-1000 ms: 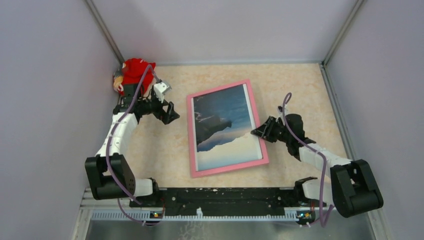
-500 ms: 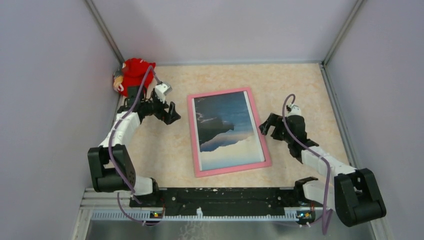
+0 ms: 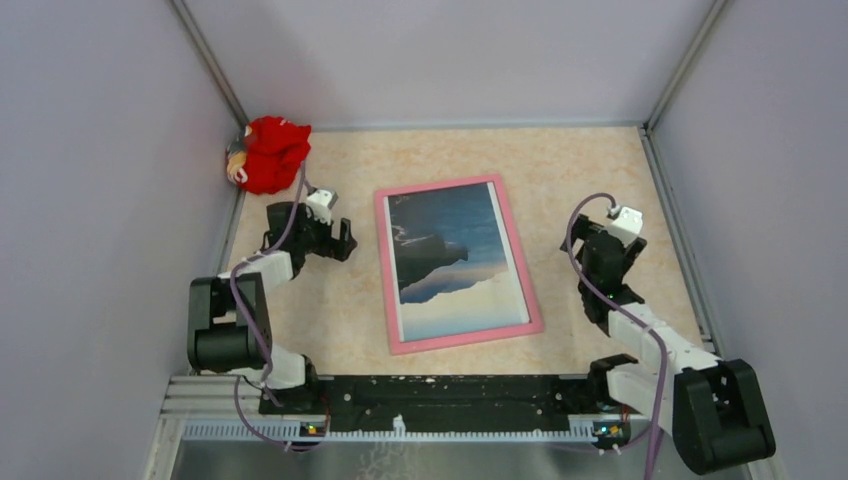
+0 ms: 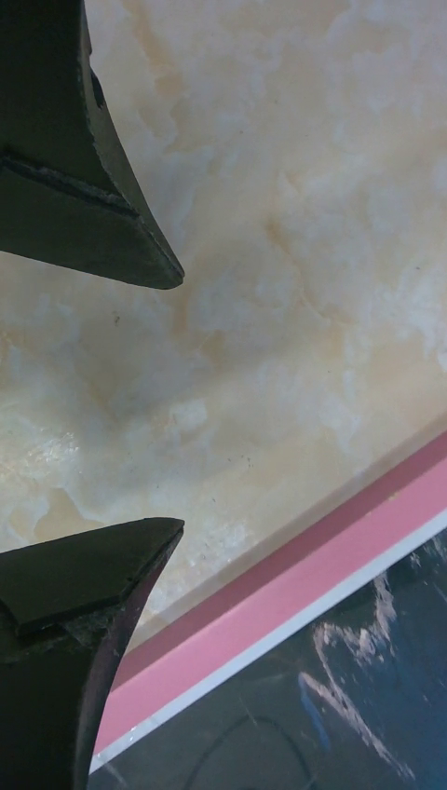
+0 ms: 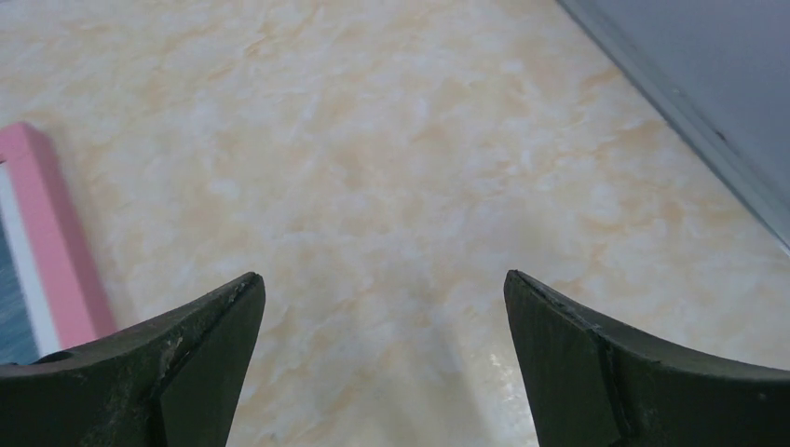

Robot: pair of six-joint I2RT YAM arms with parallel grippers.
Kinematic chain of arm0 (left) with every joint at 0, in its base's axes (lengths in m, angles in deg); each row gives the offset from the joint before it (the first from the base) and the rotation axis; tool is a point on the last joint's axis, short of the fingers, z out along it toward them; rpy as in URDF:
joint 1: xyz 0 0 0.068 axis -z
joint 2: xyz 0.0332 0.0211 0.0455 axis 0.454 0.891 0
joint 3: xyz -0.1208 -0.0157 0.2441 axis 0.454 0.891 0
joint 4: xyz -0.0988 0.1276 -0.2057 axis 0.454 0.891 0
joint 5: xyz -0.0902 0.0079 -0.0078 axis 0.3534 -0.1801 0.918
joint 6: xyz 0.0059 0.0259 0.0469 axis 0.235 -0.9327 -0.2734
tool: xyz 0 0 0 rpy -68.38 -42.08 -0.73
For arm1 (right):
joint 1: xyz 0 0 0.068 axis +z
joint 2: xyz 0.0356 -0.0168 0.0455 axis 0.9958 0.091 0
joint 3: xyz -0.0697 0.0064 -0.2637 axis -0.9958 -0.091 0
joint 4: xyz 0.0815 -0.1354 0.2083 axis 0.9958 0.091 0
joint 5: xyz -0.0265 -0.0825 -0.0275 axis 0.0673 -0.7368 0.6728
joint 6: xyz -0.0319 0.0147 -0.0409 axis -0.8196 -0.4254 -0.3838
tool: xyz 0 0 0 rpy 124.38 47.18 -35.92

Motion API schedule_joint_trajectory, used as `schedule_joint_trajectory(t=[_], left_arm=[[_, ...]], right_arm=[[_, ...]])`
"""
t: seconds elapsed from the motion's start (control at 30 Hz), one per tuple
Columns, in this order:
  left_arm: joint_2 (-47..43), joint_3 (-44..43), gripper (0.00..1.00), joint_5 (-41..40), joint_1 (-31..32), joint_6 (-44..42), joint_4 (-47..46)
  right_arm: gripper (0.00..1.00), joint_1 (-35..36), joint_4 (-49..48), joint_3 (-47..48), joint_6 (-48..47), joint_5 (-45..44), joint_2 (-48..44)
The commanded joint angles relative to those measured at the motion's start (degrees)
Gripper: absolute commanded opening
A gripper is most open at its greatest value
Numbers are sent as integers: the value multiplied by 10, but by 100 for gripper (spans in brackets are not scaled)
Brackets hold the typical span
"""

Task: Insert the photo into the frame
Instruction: Turn over the photo frame at the center of the board, then reset both arms

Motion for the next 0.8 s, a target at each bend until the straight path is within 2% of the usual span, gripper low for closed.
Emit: schedule_joint_trajectory(t=[0.0,0.13,0.23,0.3,0.37,0.47,0.57,0.6,0.63,0.67,0.77], left_arm=[[23,47,99,-24,-3,49,-191],[45,88,99,-41,-3,65,-310],[53,93,99,-30,-5,88,-335],[48,129,99,-23,-5,107,-422],[54,169,99,13,-3,85,-500],[39,204,99,5,0,87,-543],[28,241,99,-18,0,97,-595],[36,246,98,-34,1,100,-606],[63,255,99,-23,2,95,-665],[86,258,99,-24,7,99,-708],[49,233,99,-54,25,78,-588]], right_arm=[[99,-13,-160,-44,-45,-119,38],[99,-21,-340,-87,-91,-137,109],[99,-28,-442,-95,-115,-135,164],[99,-33,-493,-99,-120,-125,191],[99,-34,-535,-103,-130,-125,220],[99,-34,-547,-112,-158,-36,221],[99,-34,-674,-170,-197,47,257],[99,-34,-746,-182,-210,57,291],[99,-28,-810,-188,-226,53,324],[99,-23,-807,-185,-229,48,324],[99,-52,-593,-111,-186,57,276]])
